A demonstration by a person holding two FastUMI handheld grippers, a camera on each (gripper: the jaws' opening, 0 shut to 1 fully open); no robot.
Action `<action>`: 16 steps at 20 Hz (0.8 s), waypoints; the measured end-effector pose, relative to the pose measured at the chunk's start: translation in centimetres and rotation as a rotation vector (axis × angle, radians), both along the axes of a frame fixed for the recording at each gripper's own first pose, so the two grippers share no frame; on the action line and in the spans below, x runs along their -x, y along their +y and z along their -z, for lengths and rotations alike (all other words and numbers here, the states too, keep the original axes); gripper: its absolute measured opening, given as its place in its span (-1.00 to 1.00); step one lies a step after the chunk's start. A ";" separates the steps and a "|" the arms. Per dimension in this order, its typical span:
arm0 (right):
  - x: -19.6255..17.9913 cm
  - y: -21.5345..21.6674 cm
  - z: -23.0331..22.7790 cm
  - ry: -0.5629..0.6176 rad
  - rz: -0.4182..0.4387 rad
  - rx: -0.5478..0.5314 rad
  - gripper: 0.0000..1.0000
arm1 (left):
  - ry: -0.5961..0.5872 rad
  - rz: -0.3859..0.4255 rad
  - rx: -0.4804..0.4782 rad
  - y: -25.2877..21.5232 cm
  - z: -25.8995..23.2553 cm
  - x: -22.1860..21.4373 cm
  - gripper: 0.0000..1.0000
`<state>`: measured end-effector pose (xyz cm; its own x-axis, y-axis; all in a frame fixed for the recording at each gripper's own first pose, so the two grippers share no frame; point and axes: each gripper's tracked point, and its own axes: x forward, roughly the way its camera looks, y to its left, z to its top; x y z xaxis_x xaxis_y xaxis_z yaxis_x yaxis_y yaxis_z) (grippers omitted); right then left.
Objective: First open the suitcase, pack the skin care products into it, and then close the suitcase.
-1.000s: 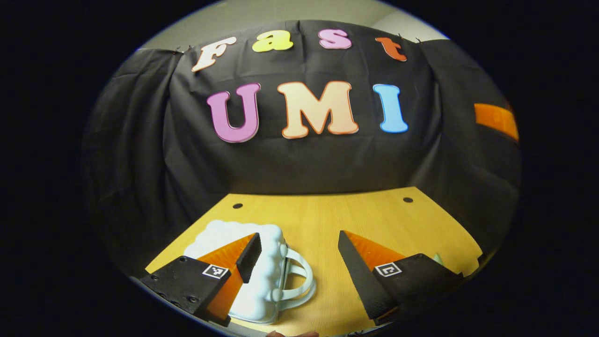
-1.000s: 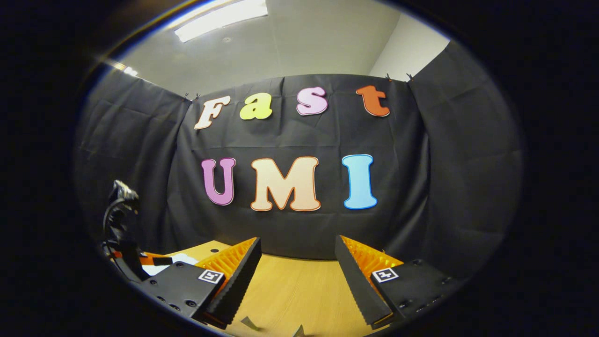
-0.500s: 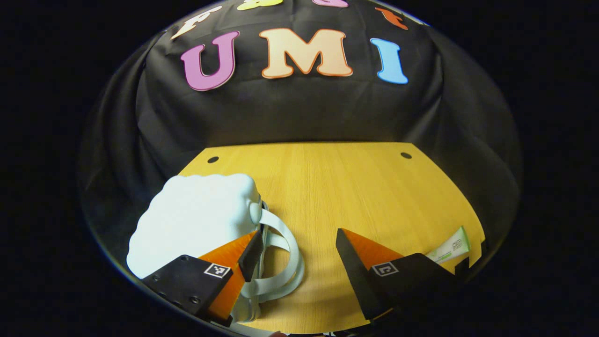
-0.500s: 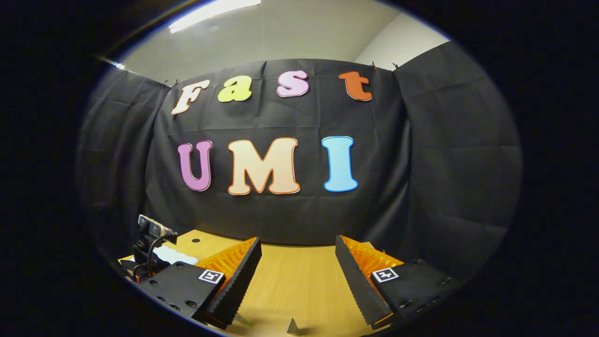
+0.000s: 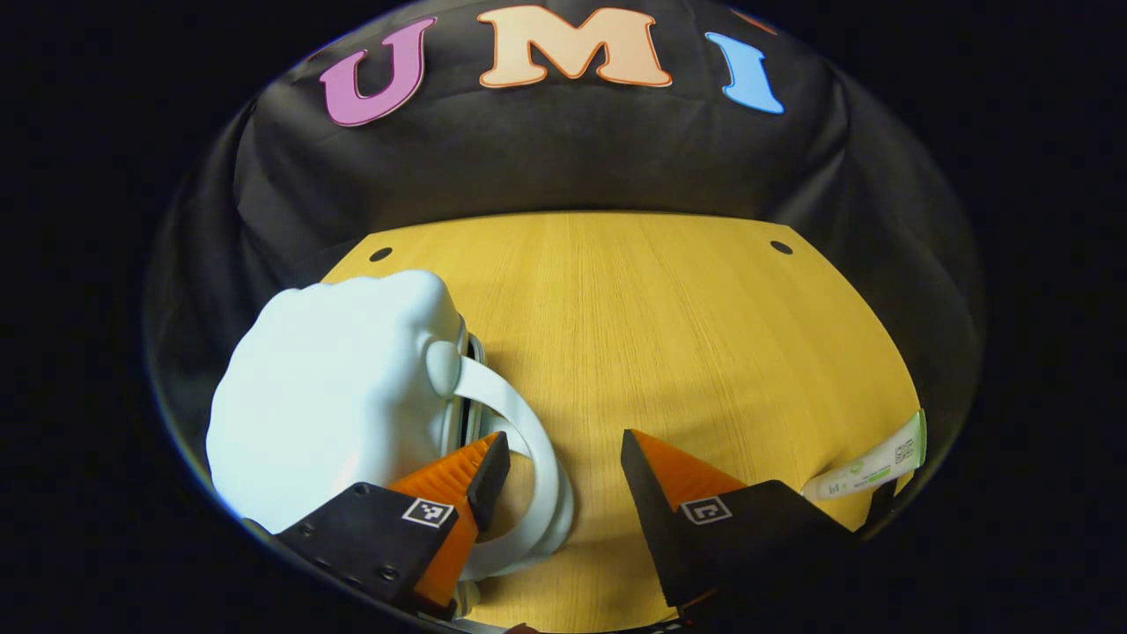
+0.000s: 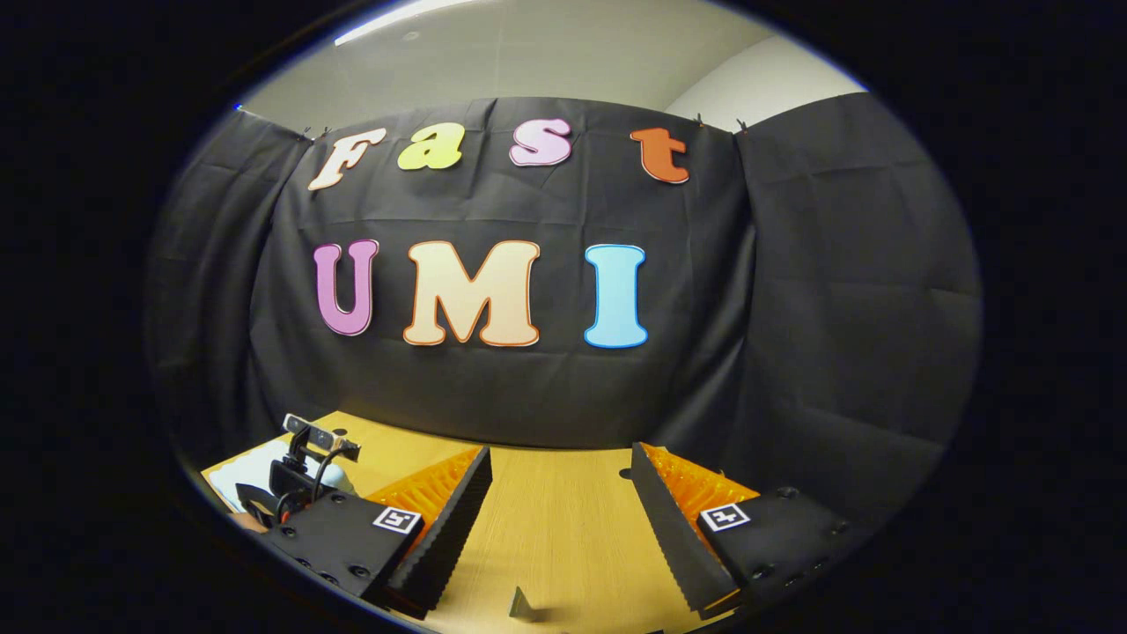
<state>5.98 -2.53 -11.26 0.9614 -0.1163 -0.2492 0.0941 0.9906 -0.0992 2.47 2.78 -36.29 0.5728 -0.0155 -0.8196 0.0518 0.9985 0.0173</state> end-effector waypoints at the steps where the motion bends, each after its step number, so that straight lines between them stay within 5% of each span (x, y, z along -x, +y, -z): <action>1: 0.1 0.1 0.1 0.001 -0.005 0.007 0.97 | 0.021 -0.006 -0.002 0.0 0.5 0.0 0.57; 7: 0.2 -0.3 0.5 0.009 -0.009 0.036 0.97 | 0.100 -0.016 0.051 -0.3 2.4 0.3 0.43; 10: 0.3 -0.7 0.4 0.003 -0.001 0.030 0.97 | 0.099 -0.038 0.031 0.9 2.4 0.2 -0.41; 12: 0.3 -0.8 0.4 -0.002 -0.003 0.022 0.97 | 0.124 -0.002 0.049 0.7 2.3 0.3 -0.75; 16: 0.3 -0.5 0.8 -0.009 -0.026 0.006 0.97 | 0.128 0.008 0.043 0.6 1.7 0.3 -0.90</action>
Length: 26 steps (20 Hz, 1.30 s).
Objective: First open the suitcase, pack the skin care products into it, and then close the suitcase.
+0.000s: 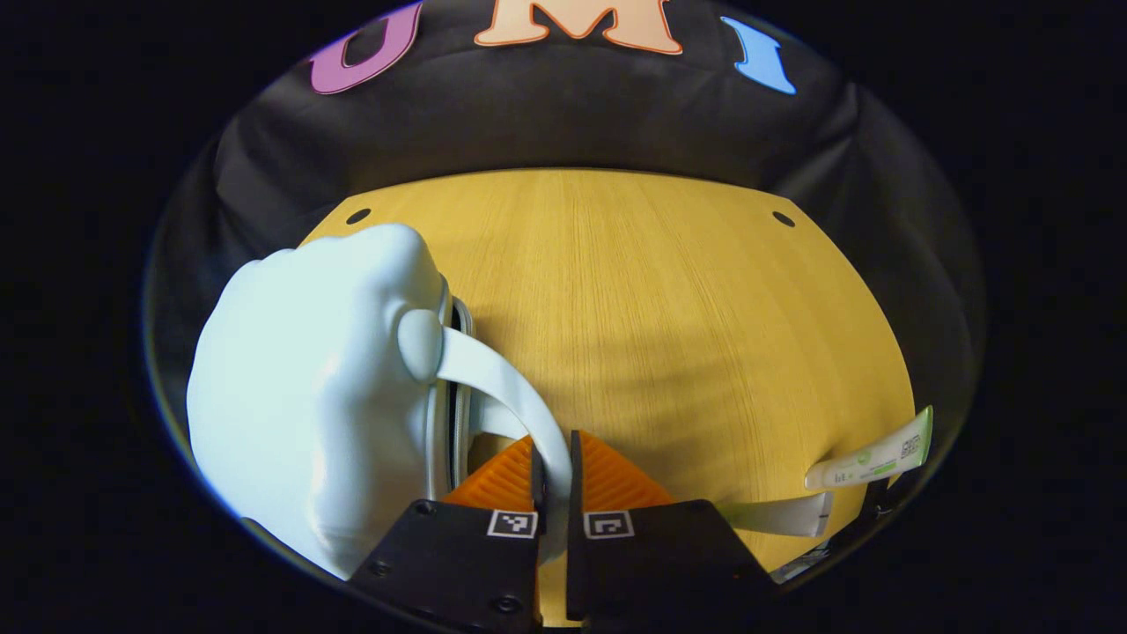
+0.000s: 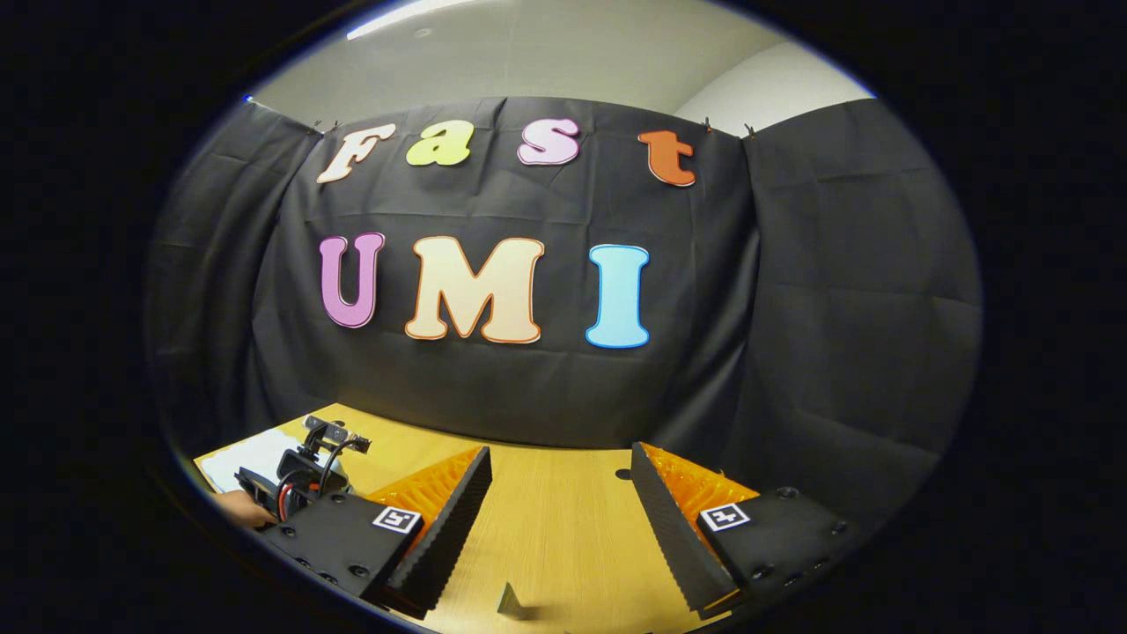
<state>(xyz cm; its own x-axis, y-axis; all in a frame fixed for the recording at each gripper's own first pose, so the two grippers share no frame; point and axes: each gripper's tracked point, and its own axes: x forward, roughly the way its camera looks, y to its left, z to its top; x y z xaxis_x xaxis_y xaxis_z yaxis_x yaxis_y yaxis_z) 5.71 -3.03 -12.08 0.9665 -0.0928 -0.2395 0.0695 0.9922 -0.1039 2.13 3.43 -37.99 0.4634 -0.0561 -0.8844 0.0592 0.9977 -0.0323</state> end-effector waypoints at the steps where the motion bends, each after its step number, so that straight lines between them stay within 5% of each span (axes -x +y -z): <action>1: 0.1 -0.1 0.0 -0.005 -0.008 -0.003 0.93 | 0.006 0.003 -0.012 -0.1 -0.3 0.0 -0.94; 14: 0.7 1.2 -0.7 -0.085 -0.145 -0.120 0.97 | -0.164 -0.061 -0.010 2.3 -12.9 -0.7 -0.92; 26: 1.7 12.9 -1.6 -0.108 -0.132 -0.109 0.97 | -0.322 -0.048 0.098 15.1 -23.6 -1.2 -0.97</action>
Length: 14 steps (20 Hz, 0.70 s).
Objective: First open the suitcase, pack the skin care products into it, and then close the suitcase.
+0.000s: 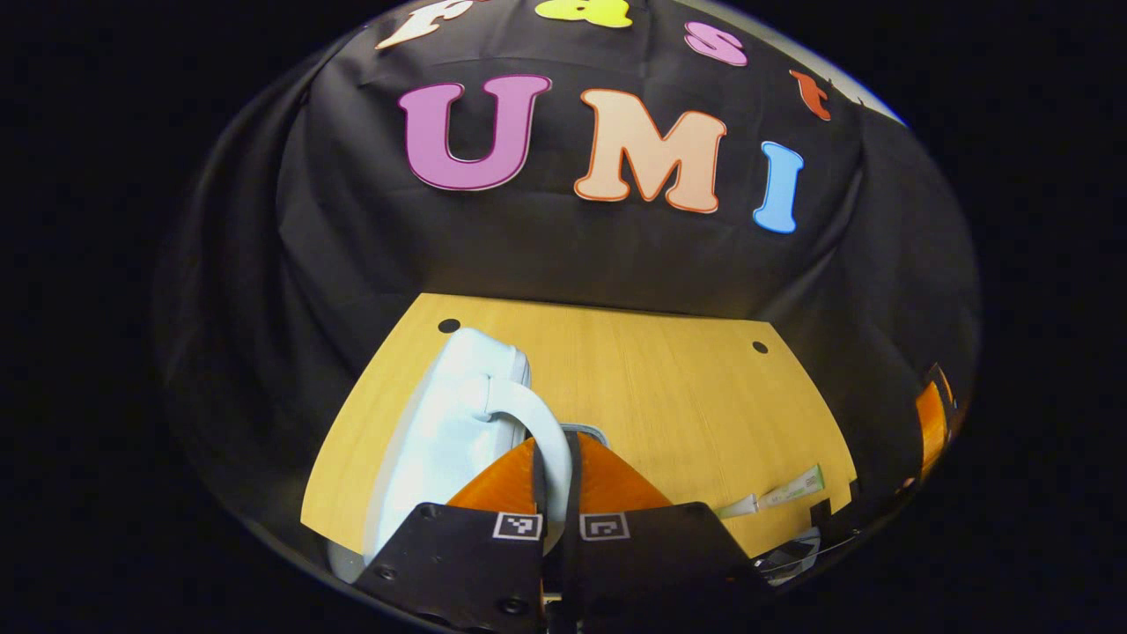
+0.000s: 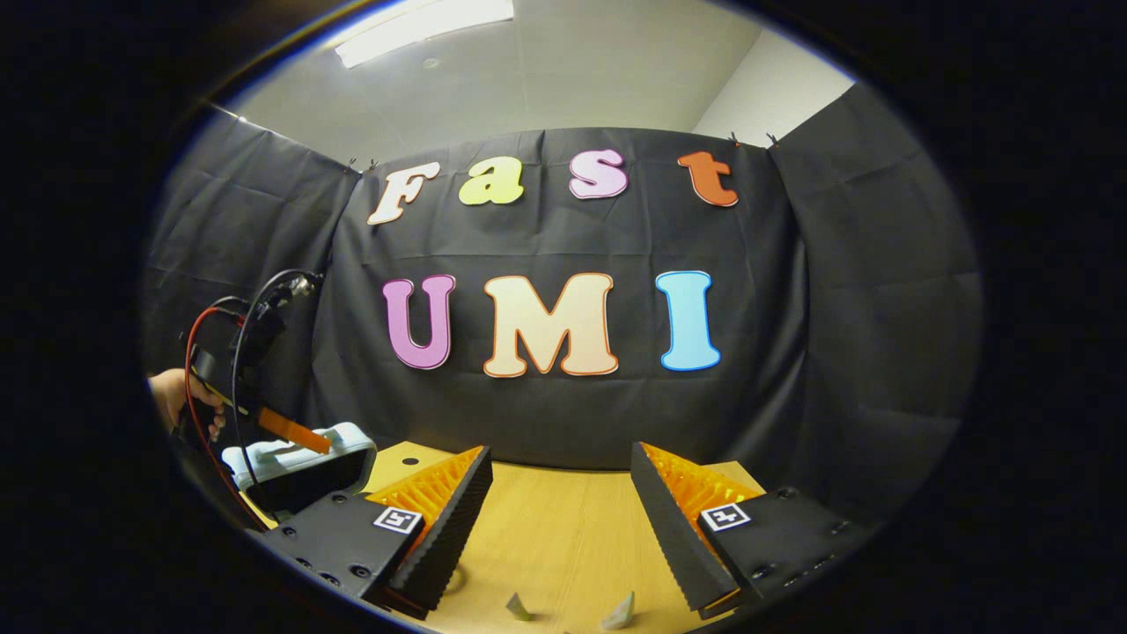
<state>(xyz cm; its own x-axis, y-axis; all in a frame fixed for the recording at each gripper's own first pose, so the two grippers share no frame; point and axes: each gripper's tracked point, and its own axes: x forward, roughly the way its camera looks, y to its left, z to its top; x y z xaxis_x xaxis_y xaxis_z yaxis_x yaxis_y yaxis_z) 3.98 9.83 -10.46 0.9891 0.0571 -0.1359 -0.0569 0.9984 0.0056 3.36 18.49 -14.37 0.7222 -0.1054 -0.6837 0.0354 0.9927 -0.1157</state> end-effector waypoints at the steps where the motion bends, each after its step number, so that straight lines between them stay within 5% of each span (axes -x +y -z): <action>1: 0.1 0.6 -0.1 -0.005 0.006 0.003 0.98 | -0.010 0.001 -0.003 1.3 -0.6 -0.2 -0.98; 14: -0.4 9.0 0.1 -0.020 0.062 0.019 0.97 | -0.082 -0.063 -0.024 17.9 -0.6 -1.4 -0.98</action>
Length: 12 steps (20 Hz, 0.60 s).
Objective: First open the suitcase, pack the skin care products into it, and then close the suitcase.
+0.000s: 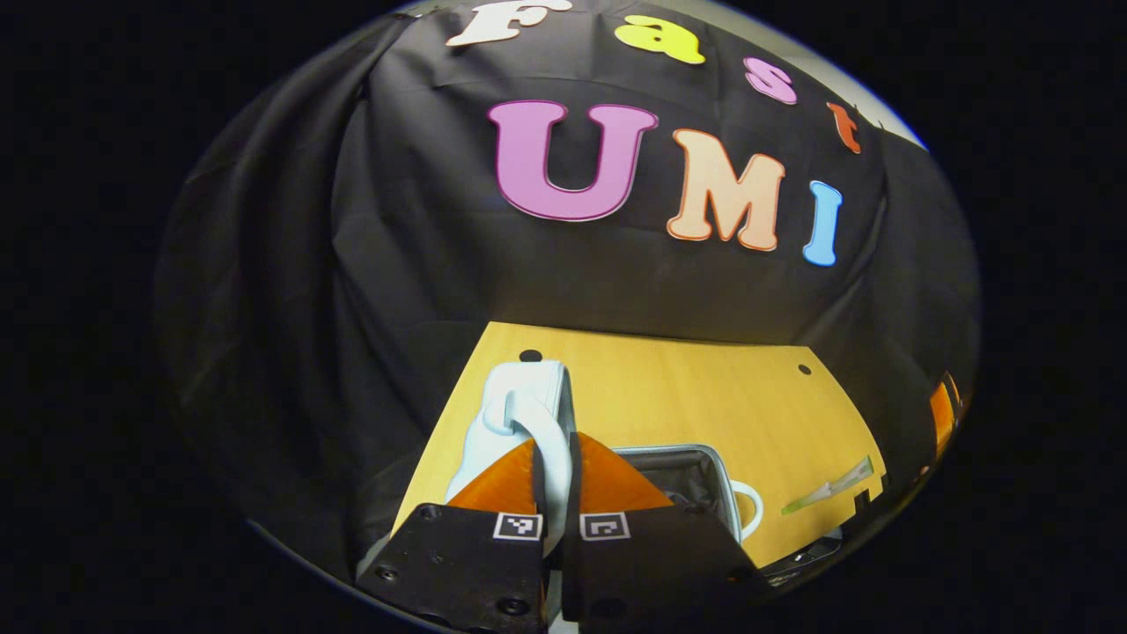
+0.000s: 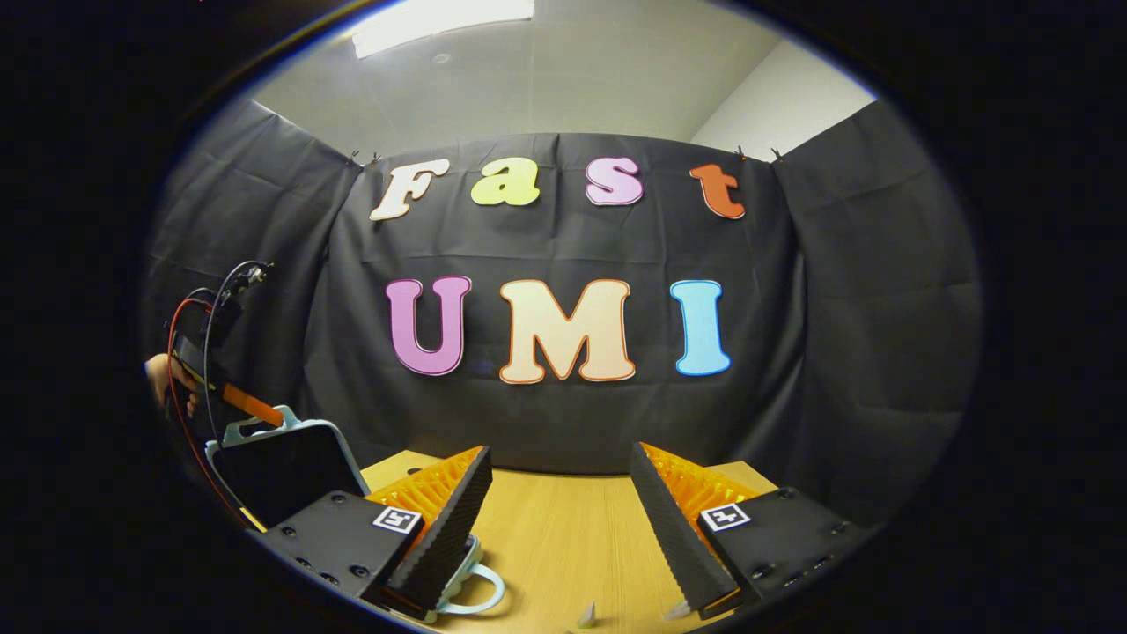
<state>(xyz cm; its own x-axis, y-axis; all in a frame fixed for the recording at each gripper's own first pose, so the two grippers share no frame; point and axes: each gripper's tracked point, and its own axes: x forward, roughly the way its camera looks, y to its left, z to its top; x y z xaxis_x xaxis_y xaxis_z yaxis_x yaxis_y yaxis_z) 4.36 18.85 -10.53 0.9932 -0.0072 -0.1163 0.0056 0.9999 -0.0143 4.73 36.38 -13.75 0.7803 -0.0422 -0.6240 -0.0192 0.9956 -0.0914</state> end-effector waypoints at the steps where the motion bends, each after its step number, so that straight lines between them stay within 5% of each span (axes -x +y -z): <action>1: -0.1 0.4 0.0 0.001 0.000 0.003 0.97 | 0.002 -0.010 -0.003 1.4 0.4 -0.1 -0.98; 12: -1.2 3.3 1.5 0.040 -0.002 0.057 0.97 | 0.079 -0.143 0.030 12.8 7.4 -0.4 -1.00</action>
<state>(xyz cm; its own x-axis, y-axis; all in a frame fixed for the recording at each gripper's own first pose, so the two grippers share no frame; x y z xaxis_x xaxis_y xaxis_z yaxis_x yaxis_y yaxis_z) 5.52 22.14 -12.02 0.9878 -0.0134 -0.1550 0.0022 0.9974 -0.0717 5.17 49.19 -21.13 0.7285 0.0458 -0.6835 -0.1684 0.9791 -0.1138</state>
